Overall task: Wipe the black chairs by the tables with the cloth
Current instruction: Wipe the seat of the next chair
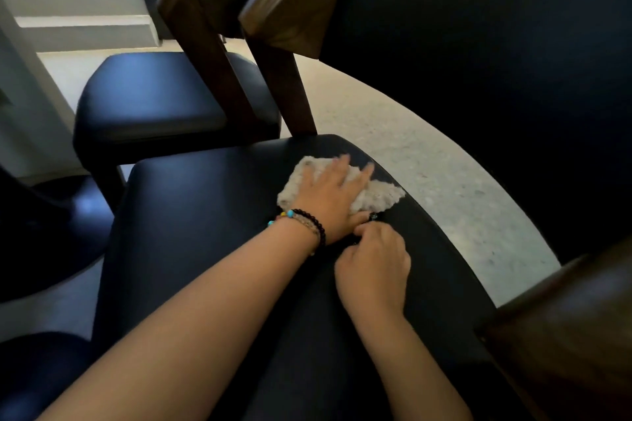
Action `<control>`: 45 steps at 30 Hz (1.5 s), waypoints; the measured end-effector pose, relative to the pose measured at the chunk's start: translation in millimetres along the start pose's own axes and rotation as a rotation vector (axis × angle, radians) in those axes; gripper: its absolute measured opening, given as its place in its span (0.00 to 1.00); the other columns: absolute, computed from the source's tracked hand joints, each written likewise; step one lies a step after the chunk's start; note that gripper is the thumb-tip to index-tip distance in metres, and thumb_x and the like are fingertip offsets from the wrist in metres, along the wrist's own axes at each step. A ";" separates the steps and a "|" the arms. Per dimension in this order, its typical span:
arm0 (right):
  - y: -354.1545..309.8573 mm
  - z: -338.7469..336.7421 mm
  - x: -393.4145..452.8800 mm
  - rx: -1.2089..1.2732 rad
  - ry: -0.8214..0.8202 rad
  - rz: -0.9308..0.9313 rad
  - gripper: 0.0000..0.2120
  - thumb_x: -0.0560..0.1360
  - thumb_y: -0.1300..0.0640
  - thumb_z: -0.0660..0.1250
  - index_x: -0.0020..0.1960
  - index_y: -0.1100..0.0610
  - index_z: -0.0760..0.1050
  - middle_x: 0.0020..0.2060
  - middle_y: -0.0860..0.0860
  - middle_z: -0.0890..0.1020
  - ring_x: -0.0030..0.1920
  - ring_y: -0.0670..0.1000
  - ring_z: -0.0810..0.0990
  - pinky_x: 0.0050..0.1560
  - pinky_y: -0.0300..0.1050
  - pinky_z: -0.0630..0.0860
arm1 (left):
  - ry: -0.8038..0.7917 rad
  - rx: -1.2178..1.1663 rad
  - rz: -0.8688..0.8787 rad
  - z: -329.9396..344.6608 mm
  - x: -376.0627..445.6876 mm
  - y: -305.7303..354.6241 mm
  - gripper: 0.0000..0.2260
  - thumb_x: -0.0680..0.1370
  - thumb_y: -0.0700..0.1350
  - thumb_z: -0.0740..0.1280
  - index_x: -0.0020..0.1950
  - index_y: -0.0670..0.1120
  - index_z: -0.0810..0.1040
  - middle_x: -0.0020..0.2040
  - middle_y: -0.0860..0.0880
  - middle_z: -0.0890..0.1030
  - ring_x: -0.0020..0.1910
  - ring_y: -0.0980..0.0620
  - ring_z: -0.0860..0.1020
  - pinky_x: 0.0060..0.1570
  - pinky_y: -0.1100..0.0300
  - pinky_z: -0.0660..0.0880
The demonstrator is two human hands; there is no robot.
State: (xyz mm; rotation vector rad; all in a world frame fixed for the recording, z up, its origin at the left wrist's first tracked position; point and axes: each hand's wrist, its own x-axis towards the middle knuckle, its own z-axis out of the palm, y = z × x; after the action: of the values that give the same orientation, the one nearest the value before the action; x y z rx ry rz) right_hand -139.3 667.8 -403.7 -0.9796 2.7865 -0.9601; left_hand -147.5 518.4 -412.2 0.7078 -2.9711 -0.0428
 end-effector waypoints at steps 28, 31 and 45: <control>-0.4 11.1 -9.4 0.661 0.530 -0.420 0.18 0.73 0.61 0.59 0.62 0.62 0.68 0.60 0.57 0.73 0.63 0.53 0.72 0.66 0.50 0.69 | -0.186 -0.209 0.502 -17.3 16.7 12.8 0.20 0.80 0.55 0.60 0.71 0.51 0.70 0.72 0.50 0.70 0.68 0.55 0.67 0.70 0.53 0.58; -0.9 9.5 -9.4 0.655 0.541 -0.399 0.17 0.74 0.61 0.59 0.61 0.63 0.69 0.59 0.59 0.73 0.63 0.52 0.72 0.67 0.47 0.67 | -0.304 -0.093 0.405 -22.3 30.6 27.2 0.24 0.80 0.57 0.57 0.75 0.51 0.63 0.77 0.49 0.62 0.75 0.50 0.59 0.73 0.46 0.55; 0.7 -35.2 -27.9 0.771 0.283 -0.152 0.23 0.75 0.64 0.61 0.70 0.59 0.64 0.60 0.52 0.75 0.59 0.46 0.77 0.59 0.47 0.76 | -0.213 -0.506 0.245 -58.1 -141.6 2.4 0.24 0.71 0.55 0.74 0.67 0.58 0.75 0.71 0.57 0.71 0.74 0.59 0.61 0.76 0.49 0.50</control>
State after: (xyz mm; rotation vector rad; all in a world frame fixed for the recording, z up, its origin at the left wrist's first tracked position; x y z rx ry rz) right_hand -125.2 703.5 -380.1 -0.9660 2.1627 -2.0984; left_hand -17.4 583.9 -365.3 0.2881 -3.0087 -0.8634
